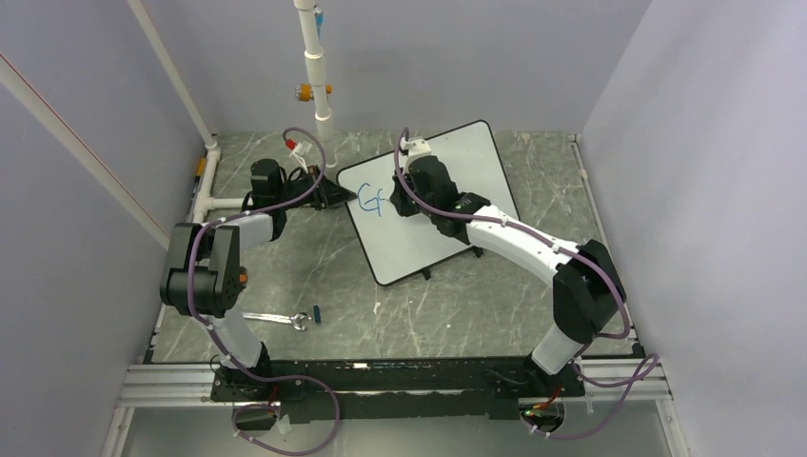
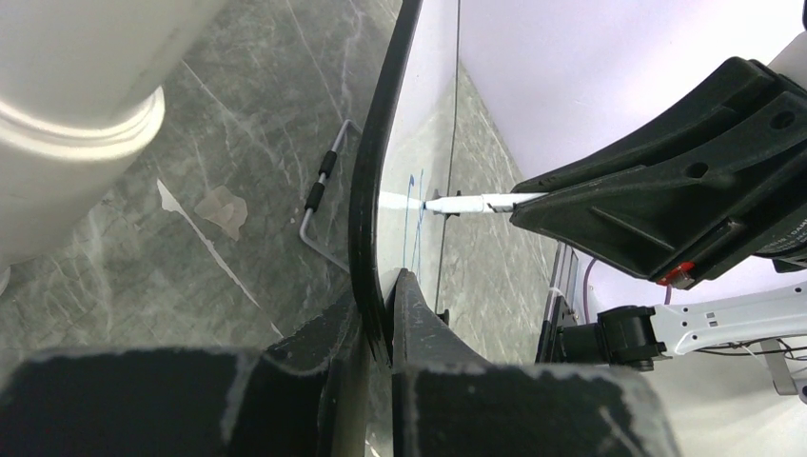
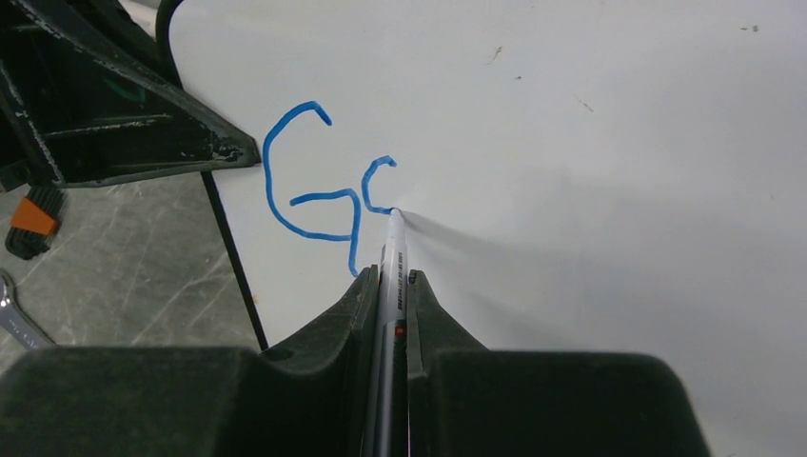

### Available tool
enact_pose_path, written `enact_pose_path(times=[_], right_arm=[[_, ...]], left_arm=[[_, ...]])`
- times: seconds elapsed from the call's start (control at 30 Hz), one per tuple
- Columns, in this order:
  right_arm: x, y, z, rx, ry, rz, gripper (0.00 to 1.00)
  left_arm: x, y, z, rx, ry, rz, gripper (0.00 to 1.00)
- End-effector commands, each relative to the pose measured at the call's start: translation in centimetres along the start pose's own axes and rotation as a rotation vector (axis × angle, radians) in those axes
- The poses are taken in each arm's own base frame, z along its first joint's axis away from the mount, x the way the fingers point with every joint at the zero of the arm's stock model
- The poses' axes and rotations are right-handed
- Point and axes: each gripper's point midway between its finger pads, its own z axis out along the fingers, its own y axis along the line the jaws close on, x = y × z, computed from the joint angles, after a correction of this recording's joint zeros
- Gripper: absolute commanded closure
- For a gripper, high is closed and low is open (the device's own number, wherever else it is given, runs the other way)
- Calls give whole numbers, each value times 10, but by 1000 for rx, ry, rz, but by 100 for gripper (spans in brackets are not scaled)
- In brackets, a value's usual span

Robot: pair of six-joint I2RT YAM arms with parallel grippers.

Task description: Write a sentence on the whiteboard

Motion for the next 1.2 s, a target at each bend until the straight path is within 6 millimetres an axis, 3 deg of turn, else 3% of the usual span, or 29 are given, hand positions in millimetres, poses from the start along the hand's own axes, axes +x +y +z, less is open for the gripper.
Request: enact_pose_path(times=[0.0, 0.3, 0.57, 0.73, 0.97, 1.17], right_arm=[[-24, -5, -2, 45, -41, -22, 100], [-46, 1, 5, 50, -68, -26, 100], [-46, 15, 8, 27, -57, -51, 100], [-51, 18, -6, 30, -76, -46, 100], [-71, 18, -40, 20, -142, -21, 100], [-69, 3, -43, 83, -147, -26, 100]], left_arm=[[-23, -11, 2, 14, -51, 185, 100], [-23, -14, 2, 26, -46, 189, 100], [-23, -13, 2, 25, -43, 185, 100], [-24, -13, 3, 26, -44, 175, 100], [-24, -12, 2, 17, -43, 176, 100], [-25, -13, 2, 19, -42, 178, 100]])
